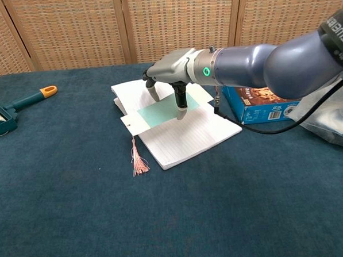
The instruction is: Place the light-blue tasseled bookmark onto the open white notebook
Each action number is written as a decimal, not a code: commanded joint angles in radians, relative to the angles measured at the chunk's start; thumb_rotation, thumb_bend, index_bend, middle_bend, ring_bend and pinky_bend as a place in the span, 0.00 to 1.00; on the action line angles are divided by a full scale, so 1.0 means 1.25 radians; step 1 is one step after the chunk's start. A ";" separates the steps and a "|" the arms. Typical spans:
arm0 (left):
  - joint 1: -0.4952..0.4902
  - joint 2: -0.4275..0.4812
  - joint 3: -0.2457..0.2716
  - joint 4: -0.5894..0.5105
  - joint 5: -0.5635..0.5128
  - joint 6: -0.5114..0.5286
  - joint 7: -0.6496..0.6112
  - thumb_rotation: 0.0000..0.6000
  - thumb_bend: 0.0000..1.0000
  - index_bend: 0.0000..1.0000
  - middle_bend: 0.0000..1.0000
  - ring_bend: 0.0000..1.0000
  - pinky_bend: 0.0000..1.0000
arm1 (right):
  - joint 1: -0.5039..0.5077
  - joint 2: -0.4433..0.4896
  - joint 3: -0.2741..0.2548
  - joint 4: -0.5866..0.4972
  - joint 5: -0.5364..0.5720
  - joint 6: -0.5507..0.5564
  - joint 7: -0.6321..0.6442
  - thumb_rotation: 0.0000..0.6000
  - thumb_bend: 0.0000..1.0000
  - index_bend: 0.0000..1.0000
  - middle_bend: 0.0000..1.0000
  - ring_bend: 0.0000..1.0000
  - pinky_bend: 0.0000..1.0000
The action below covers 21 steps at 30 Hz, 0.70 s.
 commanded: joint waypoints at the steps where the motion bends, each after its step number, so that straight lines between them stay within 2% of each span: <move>1: -0.001 -0.001 0.000 0.002 -0.003 -0.002 0.001 1.00 0.00 0.00 0.00 0.00 0.00 | 0.008 -0.016 -0.001 0.033 -0.017 -0.010 0.020 1.00 0.36 0.62 0.12 0.00 0.01; 11: -0.005 -0.002 -0.002 0.004 -0.019 -0.017 0.005 1.00 0.00 0.00 0.00 0.00 0.00 | 0.032 -0.055 0.000 0.128 -0.064 -0.033 0.084 1.00 0.36 0.60 0.10 0.00 0.00; 13: -0.005 -0.001 -0.003 0.003 -0.020 -0.017 0.005 1.00 0.00 0.00 0.00 0.00 0.00 | 0.035 -0.063 -0.001 0.146 -0.074 -0.036 0.098 1.00 0.36 0.54 0.07 0.00 0.00; 15: -0.005 -0.001 -0.003 0.002 -0.020 -0.016 0.005 1.00 0.00 0.00 0.00 0.00 0.00 | 0.037 -0.070 -0.002 0.162 -0.080 -0.038 0.105 1.00 0.36 0.42 0.02 0.00 0.00; 19: -0.006 -0.002 -0.002 0.002 -0.020 -0.018 0.006 1.00 0.00 0.00 0.00 0.00 0.00 | 0.037 -0.076 -0.002 0.179 -0.086 -0.038 0.112 1.00 0.36 0.25 0.00 0.00 0.00; 21: -0.007 -0.002 0.000 0.002 -0.019 -0.020 0.007 1.00 0.00 0.00 0.00 0.00 0.00 | 0.036 -0.077 0.001 0.182 -0.085 -0.034 0.113 1.00 0.36 0.20 0.00 0.00 0.00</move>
